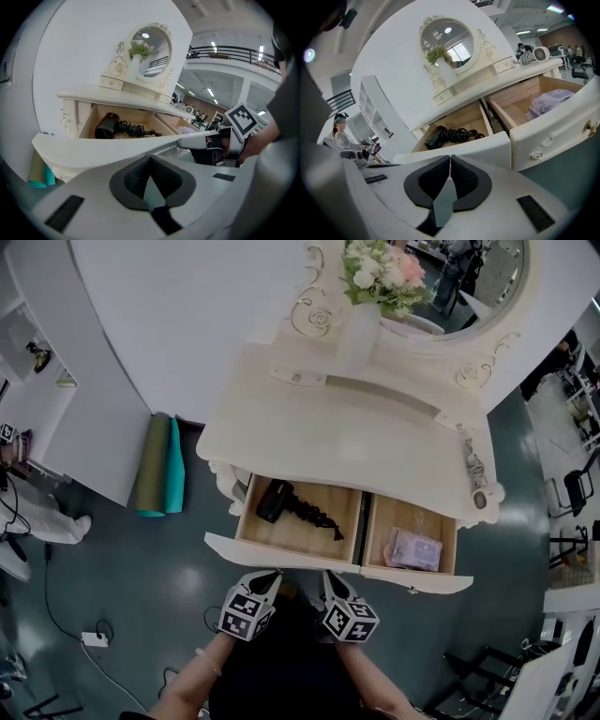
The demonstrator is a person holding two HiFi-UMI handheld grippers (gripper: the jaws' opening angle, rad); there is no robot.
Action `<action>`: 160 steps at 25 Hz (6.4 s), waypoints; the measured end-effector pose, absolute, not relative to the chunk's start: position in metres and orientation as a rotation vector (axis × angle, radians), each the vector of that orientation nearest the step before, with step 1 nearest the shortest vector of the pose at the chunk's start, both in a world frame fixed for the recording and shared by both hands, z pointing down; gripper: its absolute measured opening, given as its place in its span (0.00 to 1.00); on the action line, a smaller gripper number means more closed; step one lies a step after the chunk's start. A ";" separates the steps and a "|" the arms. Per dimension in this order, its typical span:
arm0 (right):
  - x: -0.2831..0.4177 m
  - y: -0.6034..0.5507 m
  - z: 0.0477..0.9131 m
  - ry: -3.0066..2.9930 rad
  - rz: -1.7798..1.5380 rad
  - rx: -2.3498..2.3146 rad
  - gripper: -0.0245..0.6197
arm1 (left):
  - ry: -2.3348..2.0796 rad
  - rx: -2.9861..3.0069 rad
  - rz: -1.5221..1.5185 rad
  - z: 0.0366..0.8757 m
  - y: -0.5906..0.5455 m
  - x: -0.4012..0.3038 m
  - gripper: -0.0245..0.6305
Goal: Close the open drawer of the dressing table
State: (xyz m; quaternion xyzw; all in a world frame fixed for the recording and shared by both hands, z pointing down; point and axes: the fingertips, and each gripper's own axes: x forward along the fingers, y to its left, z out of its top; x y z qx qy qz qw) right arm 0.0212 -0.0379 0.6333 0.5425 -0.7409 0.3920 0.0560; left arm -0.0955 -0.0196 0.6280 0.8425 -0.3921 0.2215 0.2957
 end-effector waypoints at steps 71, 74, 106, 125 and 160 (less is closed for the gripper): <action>0.034 -0.148 0.635 -2.215 1.219 1.790 0.08 | -1.036 2.260 0.600 0.645 -0.137 -0.089 0.07; 0.037 -0.155 0.634 -2.216 1.224 1.788 0.08 | -1.049 2.259 0.597 0.645 -0.144 -0.086 0.07; 0.046 -0.217 0.634 -2.210 1.282 1.857 0.08 | -1.136 2.243 0.574 0.648 -0.207 -0.079 0.07; 0.049 -0.250 0.633 -2.249 1.248 1.838 0.08 | -1.146 2.253 0.592 0.650 -0.240 -0.072 0.07; 0.033 -0.213 0.626 -2.244 1.452 1.833 0.08 | -0.990 2.232 0.479 0.642 -0.200 -0.046 0.06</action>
